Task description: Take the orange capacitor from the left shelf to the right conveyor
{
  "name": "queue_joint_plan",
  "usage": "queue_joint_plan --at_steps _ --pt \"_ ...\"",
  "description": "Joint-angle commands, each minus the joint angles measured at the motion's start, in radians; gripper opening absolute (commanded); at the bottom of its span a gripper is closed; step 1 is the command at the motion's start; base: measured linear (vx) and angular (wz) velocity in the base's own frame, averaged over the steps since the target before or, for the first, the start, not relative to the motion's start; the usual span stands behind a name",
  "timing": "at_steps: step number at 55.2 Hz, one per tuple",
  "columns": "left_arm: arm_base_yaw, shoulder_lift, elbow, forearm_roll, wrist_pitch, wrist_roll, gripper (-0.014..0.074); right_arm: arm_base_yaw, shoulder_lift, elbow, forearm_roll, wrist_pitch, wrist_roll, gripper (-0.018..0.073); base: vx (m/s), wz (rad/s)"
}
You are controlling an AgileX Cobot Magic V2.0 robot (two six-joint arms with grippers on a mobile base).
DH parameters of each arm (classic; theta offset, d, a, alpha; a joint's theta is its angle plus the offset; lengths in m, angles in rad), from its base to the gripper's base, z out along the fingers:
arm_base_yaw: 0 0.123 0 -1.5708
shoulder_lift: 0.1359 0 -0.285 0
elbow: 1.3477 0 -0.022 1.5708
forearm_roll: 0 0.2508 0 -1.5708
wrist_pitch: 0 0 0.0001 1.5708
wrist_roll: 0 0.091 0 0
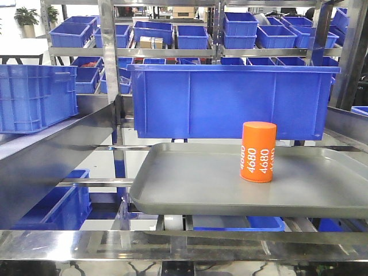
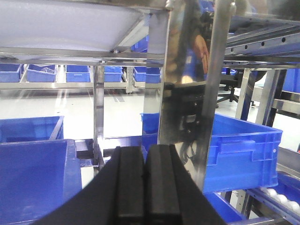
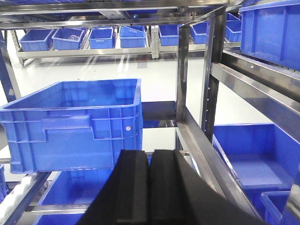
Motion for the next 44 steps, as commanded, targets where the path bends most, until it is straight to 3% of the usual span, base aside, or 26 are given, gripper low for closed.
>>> queue_joint_plan --at_steps 1,15,23,33,37,44 --pt "-0.008 -0.005 -0.03 -0.005 -0.083 -0.006 -0.0006 -0.005 -0.01 0.01 -0.01 -0.079 -0.009 -0.0012 0.0 0.0" --pt "-0.008 -0.005 -0.03 -0.005 -0.083 -0.006 -0.0006 -0.005 -0.01 0.01 -0.01 -0.079 -0.006 -0.0012 0.0 0.0" --pt "-0.008 -0.005 -0.03 -0.005 -0.083 -0.006 -0.0006 -0.005 -0.01 0.01 0.083 -0.129 0.033 -0.0012 0.0 0.0" --pt "-0.008 -0.005 -0.03 -0.005 -0.083 -0.006 -0.0006 -0.005 -0.01 -0.006 0.14 -0.34 0.017 -0.0012 0.0 0.0" --pt "-0.008 -0.005 -0.03 -0.005 -0.083 -0.006 -0.0006 -0.005 -0.01 -0.073 0.119 -0.363 -0.013 -0.0012 0.0 0.0" --pt "-0.008 -0.005 -0.03 -0.005 -0.083 -0.006 -0.0006 -0.005 0.006 -0.303 0.069 -0.251 -0.066 -0.0012 0.0 0.0"
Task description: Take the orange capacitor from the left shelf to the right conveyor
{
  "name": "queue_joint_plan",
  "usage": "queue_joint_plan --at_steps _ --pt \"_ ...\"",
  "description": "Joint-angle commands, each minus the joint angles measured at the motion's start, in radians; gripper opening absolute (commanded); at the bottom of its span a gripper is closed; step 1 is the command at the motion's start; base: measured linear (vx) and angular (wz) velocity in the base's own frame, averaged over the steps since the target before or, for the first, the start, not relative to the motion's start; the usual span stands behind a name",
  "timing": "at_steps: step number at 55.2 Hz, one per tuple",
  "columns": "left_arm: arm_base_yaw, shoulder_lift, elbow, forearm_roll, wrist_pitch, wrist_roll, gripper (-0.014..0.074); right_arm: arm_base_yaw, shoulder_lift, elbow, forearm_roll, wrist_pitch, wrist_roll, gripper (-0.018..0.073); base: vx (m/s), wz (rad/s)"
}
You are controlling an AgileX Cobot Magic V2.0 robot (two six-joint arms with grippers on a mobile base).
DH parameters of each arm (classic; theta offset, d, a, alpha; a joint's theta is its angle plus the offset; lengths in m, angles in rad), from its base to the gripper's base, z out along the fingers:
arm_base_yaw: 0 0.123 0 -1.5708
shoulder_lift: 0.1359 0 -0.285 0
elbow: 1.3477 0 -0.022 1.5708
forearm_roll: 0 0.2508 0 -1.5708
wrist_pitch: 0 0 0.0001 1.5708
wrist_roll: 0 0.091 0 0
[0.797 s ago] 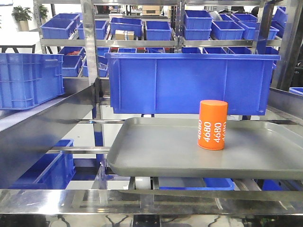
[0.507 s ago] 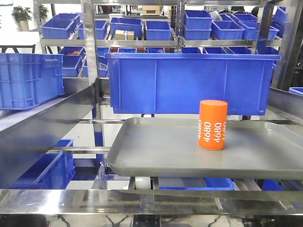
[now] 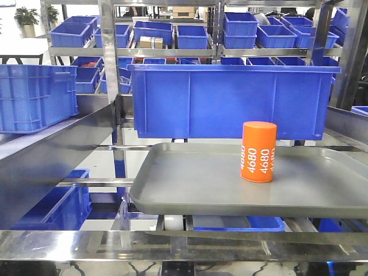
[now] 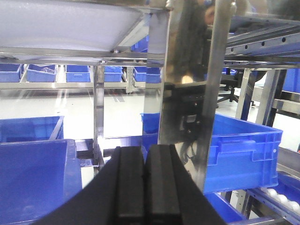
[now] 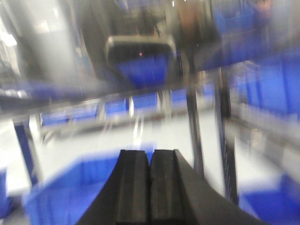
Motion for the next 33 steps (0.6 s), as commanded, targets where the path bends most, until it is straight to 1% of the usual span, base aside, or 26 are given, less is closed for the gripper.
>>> queue_joint_plan --at_steps 1,7,11,18,26,33 --pt "-0.008 -0.005 -0.03 -0.005 -0.083 -0.006 -0.0006 -0.005 0.014 -0.218 -0.042 -0.037 -0.045 -0.0012 0.0 0.0" --pt "-0.008 -0.005 -0.03 -0.005 -0.083 -0.006 -0.0006 -0.005 0.117 -0.454 -0.042 0.058 -0.048 -0.0012 0.0 0.0" --pt "-0.008 -0.005 -0.03 -0.005 -0.083 -0.006 -0.0006 -0.005 0.238 -0.608 -0.042 0.115 -0.05 -0.0012 0.0 0.0" --pt "-0.008 -0.005 -0.03 -0.005 -0.083 -0.006 -0.0006 -0.005 0.462 -0.797 -0.044 0.187 -0.081 -0.0012 0.0 0.0" --pt "-0.008 -0.005 -0.03 -0.005 -0.083 -0.006 -0.0006 -0.005 0.624 -0.887 -0.033 0.188 -0.08 -0.0012 0.0 0.0" --pt "-0.008 -0.005 -0.03 -0.005 -0.083 -0.006 -0.0006 -0.005 0.682 -0.886 -0.026 0.188 -0.076 -0.0011 0.0 0.0"
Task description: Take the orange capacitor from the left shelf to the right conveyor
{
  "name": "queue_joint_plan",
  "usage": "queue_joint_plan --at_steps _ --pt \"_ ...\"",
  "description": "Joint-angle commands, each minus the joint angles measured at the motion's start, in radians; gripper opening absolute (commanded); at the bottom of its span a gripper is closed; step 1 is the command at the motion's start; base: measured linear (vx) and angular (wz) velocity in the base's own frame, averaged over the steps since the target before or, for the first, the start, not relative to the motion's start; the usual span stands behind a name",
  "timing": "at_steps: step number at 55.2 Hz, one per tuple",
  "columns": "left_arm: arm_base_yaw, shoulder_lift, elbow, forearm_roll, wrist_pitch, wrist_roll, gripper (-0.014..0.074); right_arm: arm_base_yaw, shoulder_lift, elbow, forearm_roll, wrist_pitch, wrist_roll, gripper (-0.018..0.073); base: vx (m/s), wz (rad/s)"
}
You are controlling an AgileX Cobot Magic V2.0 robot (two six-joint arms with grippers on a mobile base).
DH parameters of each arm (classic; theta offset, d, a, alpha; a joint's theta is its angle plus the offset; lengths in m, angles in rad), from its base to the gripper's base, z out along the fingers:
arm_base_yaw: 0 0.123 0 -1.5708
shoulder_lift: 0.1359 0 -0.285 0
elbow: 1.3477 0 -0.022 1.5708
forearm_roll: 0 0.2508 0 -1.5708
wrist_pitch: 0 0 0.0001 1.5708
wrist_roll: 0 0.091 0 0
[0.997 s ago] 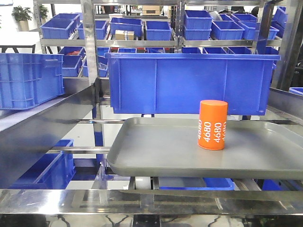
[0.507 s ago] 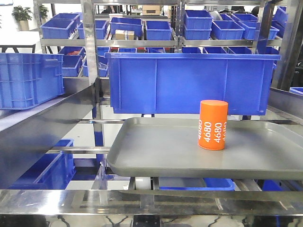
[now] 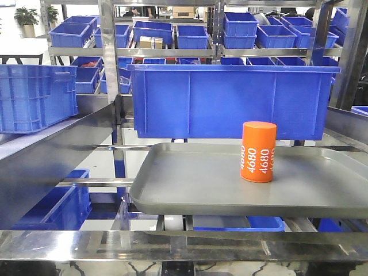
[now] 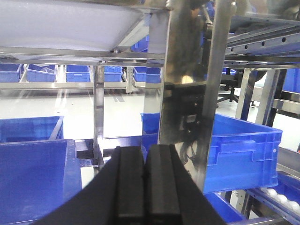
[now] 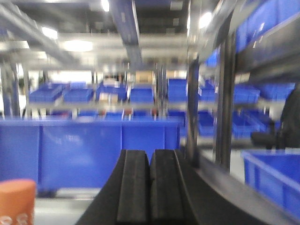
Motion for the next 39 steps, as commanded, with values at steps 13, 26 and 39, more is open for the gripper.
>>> queue_joint_plan --at_steps 13,26,39 --pt "-0.008 -0.005 -0.03 -0.005 -0.083 -0.006 -0.0006 -0.005 0.048 -0.037 0.004 -0.061 -0.011 0.0057 0.0 0.0" --pt "-0.008 -0.005 -0.03 -0.005 -0.083 -0.006 -0.0006 -0.005 0.046 -0.037 0.004 -0.054 -0.033 0.0366 0.0 0.0" --pt "-0.008 -0.005 -0.03 -0.005 -0.083 -0.006 -0.0006 -0.005 0.046 -0.037 0.004 -0.066 -0.03 0.0732 0.0 0.0"
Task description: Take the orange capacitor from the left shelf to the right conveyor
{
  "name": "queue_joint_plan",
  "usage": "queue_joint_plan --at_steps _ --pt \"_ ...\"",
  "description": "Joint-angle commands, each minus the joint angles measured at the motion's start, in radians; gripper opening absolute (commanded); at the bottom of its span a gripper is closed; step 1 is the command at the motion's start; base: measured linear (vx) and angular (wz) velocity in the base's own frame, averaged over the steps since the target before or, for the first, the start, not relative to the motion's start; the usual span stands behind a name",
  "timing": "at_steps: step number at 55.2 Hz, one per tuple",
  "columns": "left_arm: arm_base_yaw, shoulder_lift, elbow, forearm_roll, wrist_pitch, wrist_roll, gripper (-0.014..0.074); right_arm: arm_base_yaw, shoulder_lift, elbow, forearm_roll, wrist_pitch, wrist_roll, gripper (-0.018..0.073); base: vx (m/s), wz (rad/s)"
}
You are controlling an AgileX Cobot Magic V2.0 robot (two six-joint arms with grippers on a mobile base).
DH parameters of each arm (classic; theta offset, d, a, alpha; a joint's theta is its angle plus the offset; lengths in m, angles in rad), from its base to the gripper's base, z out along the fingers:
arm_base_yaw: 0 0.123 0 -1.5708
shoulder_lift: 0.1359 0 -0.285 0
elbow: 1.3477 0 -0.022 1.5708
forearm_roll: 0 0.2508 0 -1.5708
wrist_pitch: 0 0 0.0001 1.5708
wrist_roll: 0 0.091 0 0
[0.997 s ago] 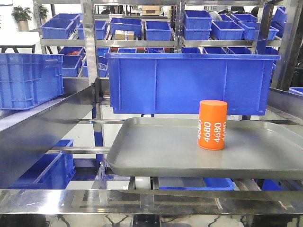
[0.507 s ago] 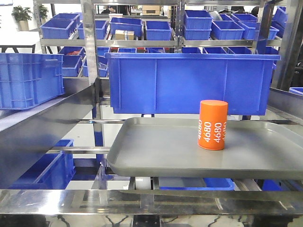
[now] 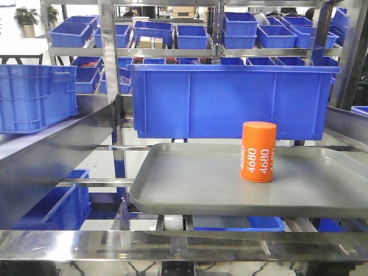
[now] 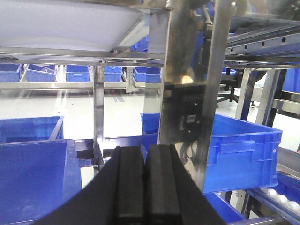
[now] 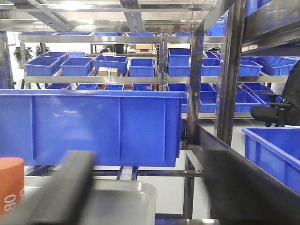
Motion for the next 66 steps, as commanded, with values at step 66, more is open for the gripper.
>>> queue_joint_plan --at_steps 66 --pt "-0.008 -0.005 -0.03 -0.005 -0.083 -0.006 -0.0006 0.393 0.512 -0.238 0.29 -0.077 -0.178 0.0594 0.0 0.0"
